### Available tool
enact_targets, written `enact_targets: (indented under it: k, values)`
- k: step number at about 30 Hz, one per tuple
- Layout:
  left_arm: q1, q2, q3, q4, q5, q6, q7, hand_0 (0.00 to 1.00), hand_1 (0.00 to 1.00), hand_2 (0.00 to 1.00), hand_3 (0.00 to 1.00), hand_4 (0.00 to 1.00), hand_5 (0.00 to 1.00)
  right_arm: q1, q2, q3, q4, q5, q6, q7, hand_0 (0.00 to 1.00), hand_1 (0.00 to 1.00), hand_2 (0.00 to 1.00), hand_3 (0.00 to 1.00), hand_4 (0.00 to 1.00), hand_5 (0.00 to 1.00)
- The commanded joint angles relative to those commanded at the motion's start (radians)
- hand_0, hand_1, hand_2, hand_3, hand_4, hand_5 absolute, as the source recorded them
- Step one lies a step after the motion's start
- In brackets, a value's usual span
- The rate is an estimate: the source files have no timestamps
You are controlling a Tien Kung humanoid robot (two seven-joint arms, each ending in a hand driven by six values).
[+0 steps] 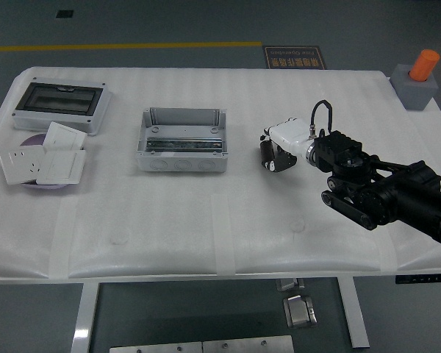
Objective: Pick up the battery,place it into the box
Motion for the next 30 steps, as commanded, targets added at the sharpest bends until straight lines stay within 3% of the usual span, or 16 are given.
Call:
enact_targets:
  k: [27,28,30]
  values:
    - [-0.001,0.001,0.001,-0.002,0.018,0.003,-0.004,0.591,0.617,0.495,0.613,0.473,0.466,0.002,0.004,-0.006,-0.009,0.008,0.028,0.025,0.905,0.791,0.757,0.824,0.730,0.440]
    - [-0.001,0.001,0.001,-0.002,0.018,0.003,-0.004,0.591,0.617,0.491,0.613,0.466,0.467,0.003,0.004,-0.007,-0.009,0.009,0.029,0.025,0.917,0.804,0.776,0.880,0.943,0.562]
    - [-0.001,0.001,0.001,-0.002,0.019,0.003,-0.005,0.591,0.617,0.491,0.613,0.466,0.467,0.003,0.004,-0.009,-0.008,0.011,0.031,0.026,0.917,0.804,0.776,0.880,0.943,0.562]
